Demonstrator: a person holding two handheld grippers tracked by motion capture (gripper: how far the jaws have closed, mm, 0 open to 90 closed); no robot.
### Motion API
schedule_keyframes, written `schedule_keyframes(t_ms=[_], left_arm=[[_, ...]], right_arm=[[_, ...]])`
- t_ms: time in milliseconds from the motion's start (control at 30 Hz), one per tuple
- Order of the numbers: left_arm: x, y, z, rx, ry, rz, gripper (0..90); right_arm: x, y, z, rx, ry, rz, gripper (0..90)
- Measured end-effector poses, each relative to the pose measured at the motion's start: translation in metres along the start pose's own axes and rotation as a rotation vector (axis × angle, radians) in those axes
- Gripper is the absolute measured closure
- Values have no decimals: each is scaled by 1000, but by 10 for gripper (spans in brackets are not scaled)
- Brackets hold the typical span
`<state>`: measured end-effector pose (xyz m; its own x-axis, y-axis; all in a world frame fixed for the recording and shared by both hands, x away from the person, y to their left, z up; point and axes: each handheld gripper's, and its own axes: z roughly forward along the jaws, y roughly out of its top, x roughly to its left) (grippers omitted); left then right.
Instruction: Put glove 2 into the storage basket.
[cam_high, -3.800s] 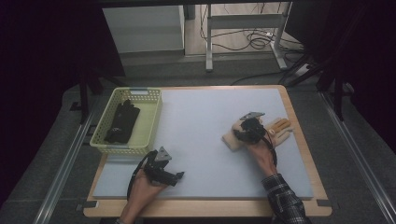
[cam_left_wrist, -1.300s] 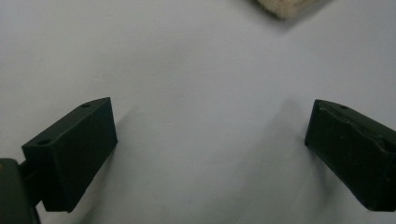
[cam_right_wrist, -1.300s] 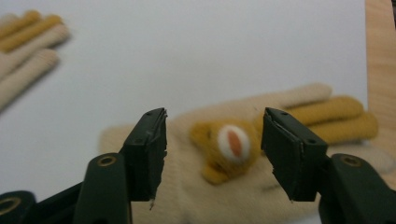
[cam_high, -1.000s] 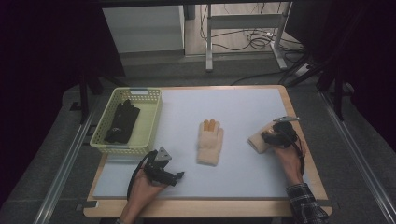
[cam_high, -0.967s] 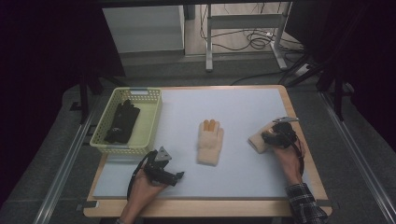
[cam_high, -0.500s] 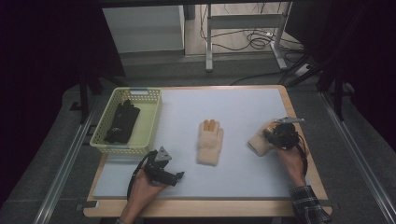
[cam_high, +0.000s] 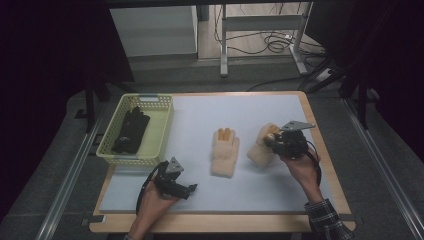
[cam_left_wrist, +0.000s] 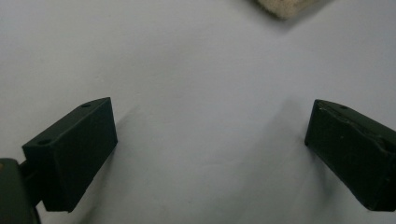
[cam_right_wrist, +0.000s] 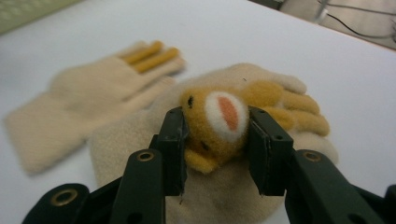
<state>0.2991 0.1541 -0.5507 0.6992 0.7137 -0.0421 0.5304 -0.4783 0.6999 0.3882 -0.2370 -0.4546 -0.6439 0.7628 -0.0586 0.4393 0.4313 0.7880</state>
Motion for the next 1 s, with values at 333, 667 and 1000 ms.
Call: schedule_keyframes(t_ms=[333,667,1000], left_arm=[[1,0,0,1,1,7,23],[0,0,0,0,1,6,23],[0,0,0,1,-1,2,23]], right_arm=[[51,30,26,-9,146,-143,600],[93,43,64,24,236,-266,597],[92,26,104,106,226,-244,492]])
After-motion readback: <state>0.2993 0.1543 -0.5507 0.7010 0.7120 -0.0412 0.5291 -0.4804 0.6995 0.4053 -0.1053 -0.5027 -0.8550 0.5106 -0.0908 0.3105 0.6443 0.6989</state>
